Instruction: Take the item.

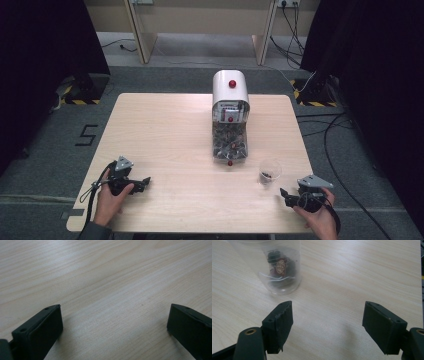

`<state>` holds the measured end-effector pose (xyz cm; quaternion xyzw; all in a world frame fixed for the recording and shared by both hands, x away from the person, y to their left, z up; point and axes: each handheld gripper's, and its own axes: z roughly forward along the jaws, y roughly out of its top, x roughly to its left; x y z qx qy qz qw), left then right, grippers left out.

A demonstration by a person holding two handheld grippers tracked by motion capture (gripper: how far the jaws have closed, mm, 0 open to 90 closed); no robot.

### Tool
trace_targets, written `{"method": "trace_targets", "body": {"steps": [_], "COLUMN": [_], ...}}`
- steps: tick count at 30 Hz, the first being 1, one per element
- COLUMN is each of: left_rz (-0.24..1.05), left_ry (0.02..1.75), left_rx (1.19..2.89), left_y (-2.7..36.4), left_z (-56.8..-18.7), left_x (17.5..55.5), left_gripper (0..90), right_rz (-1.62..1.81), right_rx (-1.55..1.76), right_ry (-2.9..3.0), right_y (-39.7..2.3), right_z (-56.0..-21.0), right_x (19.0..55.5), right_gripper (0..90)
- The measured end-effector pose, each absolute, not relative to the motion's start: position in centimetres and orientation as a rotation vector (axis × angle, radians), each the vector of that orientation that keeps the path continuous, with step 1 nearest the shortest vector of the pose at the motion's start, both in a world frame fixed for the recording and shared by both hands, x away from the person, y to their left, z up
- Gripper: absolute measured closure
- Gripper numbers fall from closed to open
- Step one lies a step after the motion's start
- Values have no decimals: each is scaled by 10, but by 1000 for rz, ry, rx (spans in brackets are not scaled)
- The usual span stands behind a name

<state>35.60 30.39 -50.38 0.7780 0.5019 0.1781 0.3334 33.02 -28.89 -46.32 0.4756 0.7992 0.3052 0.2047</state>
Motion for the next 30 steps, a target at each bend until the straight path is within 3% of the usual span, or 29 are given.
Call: {"method": "trace_targets", "body": {"steps": [30], "left_rz": [465], "left_ry": [1311], "left_rx": [2031], "left_y": [304], "left_z": [-504], "left_x": [356], "left_gripper": [0], "right_rz": [900], "right_rx": [1298], "right_ry": [2191], "right_y": [-292], "right_z": [-467], "right_x": [296], "right_gripper": [254]}}
